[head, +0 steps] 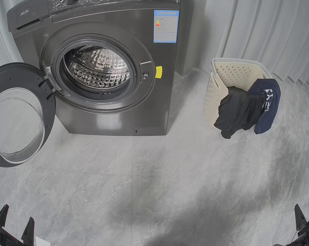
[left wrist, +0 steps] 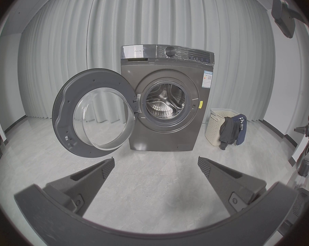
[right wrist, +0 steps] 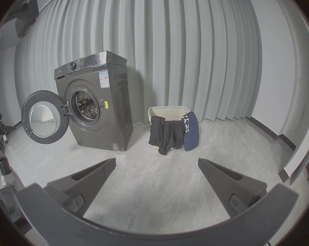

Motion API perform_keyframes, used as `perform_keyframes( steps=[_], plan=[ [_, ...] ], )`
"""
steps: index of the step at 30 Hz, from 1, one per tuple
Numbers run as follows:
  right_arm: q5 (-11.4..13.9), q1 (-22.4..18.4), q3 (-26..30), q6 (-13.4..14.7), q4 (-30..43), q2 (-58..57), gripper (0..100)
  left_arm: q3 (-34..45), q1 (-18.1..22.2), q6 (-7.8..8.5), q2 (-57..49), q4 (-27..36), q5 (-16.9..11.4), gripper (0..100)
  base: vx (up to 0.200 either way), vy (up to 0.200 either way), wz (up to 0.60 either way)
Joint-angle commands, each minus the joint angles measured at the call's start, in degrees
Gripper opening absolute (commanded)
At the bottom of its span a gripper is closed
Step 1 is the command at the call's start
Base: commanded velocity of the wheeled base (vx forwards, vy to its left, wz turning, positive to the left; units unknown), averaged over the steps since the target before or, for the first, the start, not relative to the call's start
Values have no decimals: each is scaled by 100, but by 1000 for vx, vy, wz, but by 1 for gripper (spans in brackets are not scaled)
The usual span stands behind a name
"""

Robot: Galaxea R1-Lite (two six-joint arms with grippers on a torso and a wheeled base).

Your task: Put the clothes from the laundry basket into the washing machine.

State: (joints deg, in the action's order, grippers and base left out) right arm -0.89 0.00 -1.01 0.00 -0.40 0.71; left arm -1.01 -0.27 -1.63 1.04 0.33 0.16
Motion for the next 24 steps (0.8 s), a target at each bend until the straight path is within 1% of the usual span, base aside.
perform_keyframes(
  steps=[1, 11, 17, 24],
  plan=[
    [1, 0, 101, 0, -4, -71, 100, 75, 0, -4, -68, 2, 2, 100, 0, -200, 0],
    [1, 0, 101, 0, -4, -71, 100, 75, 0, 5, -68, 2, 2, 100, 0, -200, 0],
    [1, 0, 101, 0, -4, -71, 100, 75, 0, 14, -68, 2, 2, 100, 0, 0, 0],
    [1, 0, 101, 0, -4, -71, 100, 75, 0, -4, -68, 2, 2, 100, 0, -200, 0]
  ],
)
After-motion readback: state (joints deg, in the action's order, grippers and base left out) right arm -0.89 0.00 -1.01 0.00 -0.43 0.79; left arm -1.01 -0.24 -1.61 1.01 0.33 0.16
